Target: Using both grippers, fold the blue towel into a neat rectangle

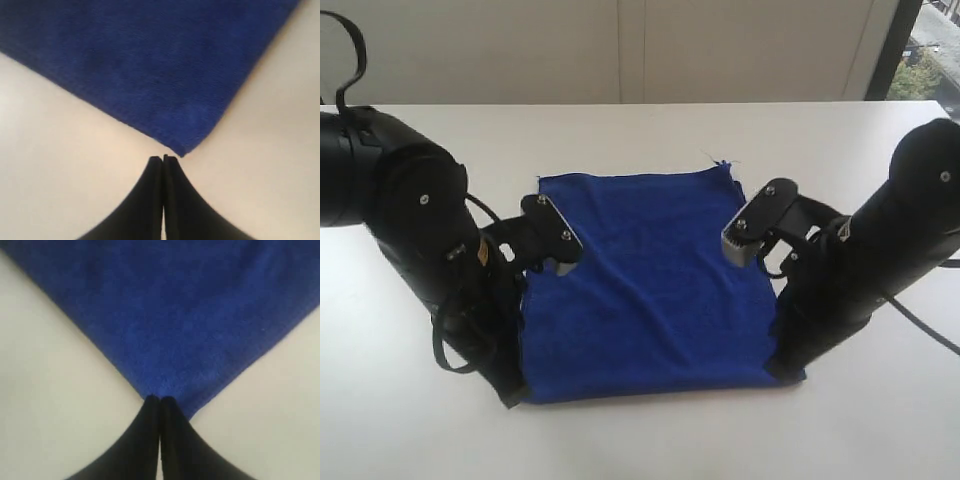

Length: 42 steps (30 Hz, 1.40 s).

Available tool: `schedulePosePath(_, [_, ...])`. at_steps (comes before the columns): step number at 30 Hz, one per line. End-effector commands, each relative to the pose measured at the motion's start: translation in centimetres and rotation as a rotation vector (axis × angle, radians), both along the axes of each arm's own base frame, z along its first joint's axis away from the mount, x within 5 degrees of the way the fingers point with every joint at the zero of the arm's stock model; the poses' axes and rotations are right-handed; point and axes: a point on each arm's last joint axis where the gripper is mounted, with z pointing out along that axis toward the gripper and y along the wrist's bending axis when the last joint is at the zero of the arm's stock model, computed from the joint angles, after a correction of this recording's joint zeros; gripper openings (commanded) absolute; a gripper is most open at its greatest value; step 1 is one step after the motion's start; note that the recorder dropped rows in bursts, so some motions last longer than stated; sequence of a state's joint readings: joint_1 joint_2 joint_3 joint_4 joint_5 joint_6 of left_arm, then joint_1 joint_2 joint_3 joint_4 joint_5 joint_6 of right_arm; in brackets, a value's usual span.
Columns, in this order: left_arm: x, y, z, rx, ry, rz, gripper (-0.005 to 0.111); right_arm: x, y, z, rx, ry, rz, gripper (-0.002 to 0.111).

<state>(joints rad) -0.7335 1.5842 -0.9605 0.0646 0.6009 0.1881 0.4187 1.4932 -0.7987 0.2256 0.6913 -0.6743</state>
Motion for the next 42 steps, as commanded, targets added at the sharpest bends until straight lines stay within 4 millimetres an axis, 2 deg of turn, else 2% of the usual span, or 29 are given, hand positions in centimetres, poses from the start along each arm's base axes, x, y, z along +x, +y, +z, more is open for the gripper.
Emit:
schedulePosePath(1, [-1.2,-0.5,-1.1,-0.046,0.025,-0.137,0.003,-0.7,-0.1,-1.3,-0.043,-0.037,0.267,0.014])
schedulePosePath(5, [-1.3,-0.7,-1.3,-0.054,-0.003,-0.187,0.027,-0.8,-0.3,-1.5,-0.085,-0.077,0.424,0.031])
schedulePosePath(7, [-1.2,-0.7,-1.2,-0.061,-0.014,-0.186,0.04,-0.7,-0.3,-1.5,-0.101,-0.098,0.481,0.034])
schedulePosePath(9, [-1.2,-0.8,-1.3,-0.057,-0.021,-0.215,0.047,-0.6,-0.3,-1.8,-0.115,-0.097,0.503,0.034])
schedulePosePath(16, [-0.9,-1.0,-3.2,-0.008,0.027,-0.266,0.049,-0.2,-0.4,-3.4,-0.156,-0.06,0.543,0.034])
schedulePosePath(21, [-0.8,-1.1,-3.9,0.005,0.035,-0.28,0.049,0.2,-0.3,-4.1,-0.164,-0.061,0.55,0.042])
schedulePosePath(27, [-0.6,-1.2,-4.9,0.022,0.051,-0.286,0.048,0.4,-0.2,-5.1,-0.172,-0.036,0.556,0.043])
schedulePosePath(30, [-0.6,-1.2,-5.0,0.025,0.055,-0.286,0.046,0.5,-0.2,-5.8,-0.175,-0.019,0.557,0.041])
schedulePosePath(35, [-0.6,-1.1,-5.2,0.043,0.067,-0.297,0.026,0.6,-0.2,-6.8,-0.181,0.019,0.56,0.031])
schedulePosePath(40, [-0.6,-1.1,-5.6,0.058,0.079,-0.302,0.004,0.6,-0.2,-7.1,-0.182,0.033,0.558,0.013])
schedulePosePath(42, [-0.6,-1.0,-5.7,0.064,0.084,-0.305,0.0,0.6,-0.2,-7.1,-0.182,0.033,0.558,0.005])
